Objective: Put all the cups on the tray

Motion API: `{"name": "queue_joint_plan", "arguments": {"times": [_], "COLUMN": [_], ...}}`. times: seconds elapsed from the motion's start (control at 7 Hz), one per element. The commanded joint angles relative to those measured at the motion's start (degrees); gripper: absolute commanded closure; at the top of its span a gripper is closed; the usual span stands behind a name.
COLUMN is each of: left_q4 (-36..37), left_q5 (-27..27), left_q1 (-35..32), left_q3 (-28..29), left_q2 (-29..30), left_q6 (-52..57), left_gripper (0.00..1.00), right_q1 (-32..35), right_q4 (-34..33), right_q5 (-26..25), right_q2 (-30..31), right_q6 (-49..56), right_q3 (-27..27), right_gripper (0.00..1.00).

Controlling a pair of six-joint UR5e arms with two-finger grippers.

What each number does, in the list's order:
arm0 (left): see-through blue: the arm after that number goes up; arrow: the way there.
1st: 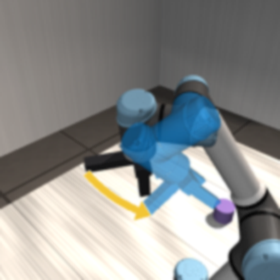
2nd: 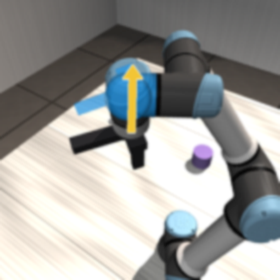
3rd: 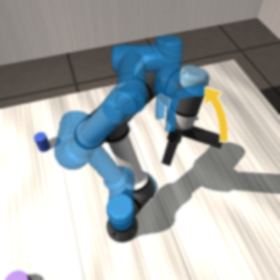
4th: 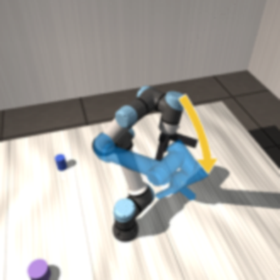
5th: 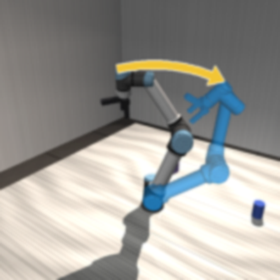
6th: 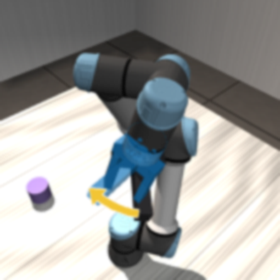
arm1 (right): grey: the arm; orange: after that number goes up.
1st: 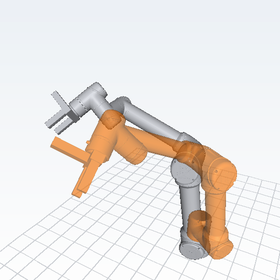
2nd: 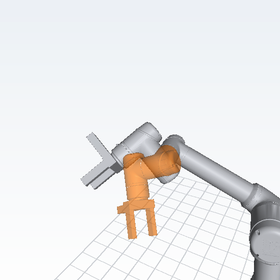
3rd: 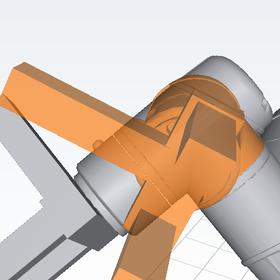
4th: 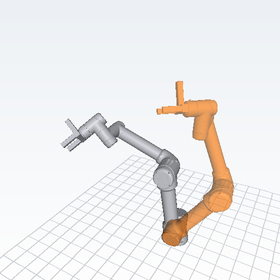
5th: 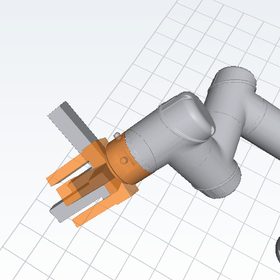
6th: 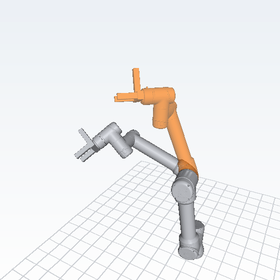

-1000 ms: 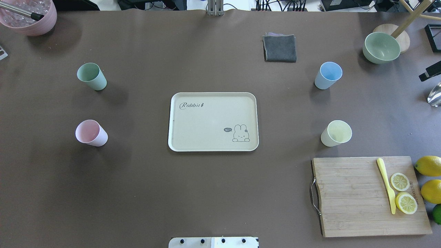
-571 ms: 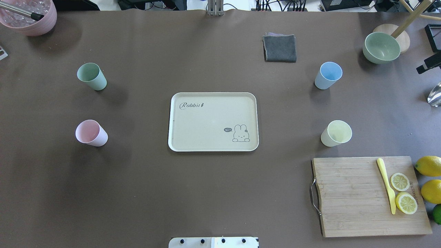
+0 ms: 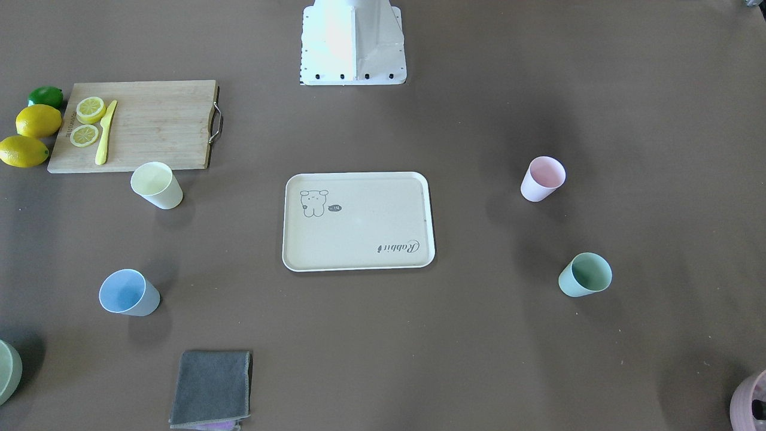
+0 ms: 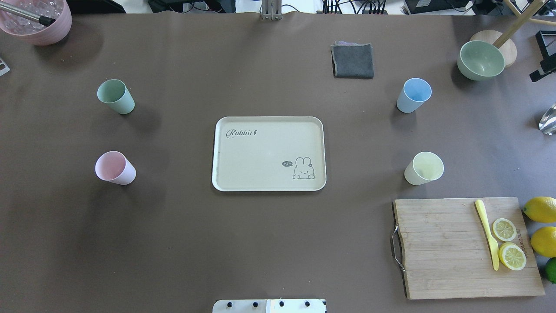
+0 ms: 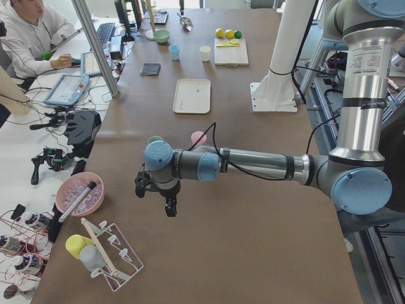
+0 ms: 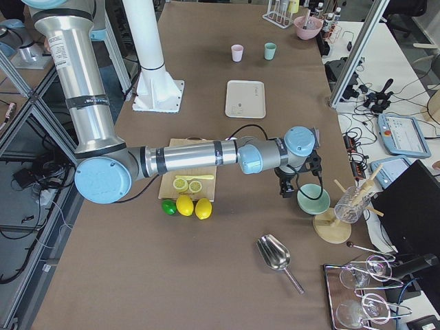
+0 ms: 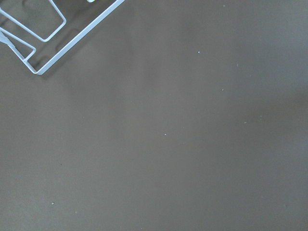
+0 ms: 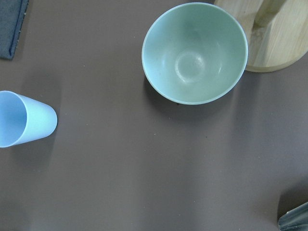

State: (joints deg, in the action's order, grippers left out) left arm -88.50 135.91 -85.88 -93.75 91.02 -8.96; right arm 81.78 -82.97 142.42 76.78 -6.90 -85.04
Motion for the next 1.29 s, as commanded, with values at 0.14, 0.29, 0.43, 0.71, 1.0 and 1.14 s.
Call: {"name": "queue_joint_plan", "arguments": {"times": [0.14, 0.29, 0.43, 0.71, 1.0, 1.14], "left_q4": [-1.7, -2.1, -3.5, -8.6, -13.5, -13.5], "left_q5": [0.1, 0.1, 0.1, 0.4, 0.1, 0.0], "left_q1": [0.0, 0.0, 0.1, 0.9, 7.2, 10.4], "left_q3": [-0.9, -1.8, -2.4, -3.0, -5.3, -6.7], "left_q2": [-0.1, -0.1, 0.2, 0.7, 1.8, 2.8], "left_q6": [-0.4, -0.5, -0.7, -4.6, -11.0, -16.9], "left_gripper": [0.02, 0.02, 0.02, 0.02, 0.03, 0.03], "right_q1": [0.0, 0.0, -1.3, -7.4, -14.0, -16.8], "right_q4": [0.1, 0.0, 0.0, 0.2, 0.4, 0.5], "right_q5": [-0.2, -0.3, -0.3, -1.3, -3.7, -4.1], "right_q2": [0.5, 0.5, 0.4, 0.6, 2.3, 3.5], "right_q6": [-0.6, -1.4, -4.6, -15.7, -22.5, -23.5], "right_q3": [-1.0, -1.7, -3.1, -9.0, -15.0, -17.1], "right_gripper": [0.0, 0.0, 0.0, 0.0, 0.0, 0.01]}}
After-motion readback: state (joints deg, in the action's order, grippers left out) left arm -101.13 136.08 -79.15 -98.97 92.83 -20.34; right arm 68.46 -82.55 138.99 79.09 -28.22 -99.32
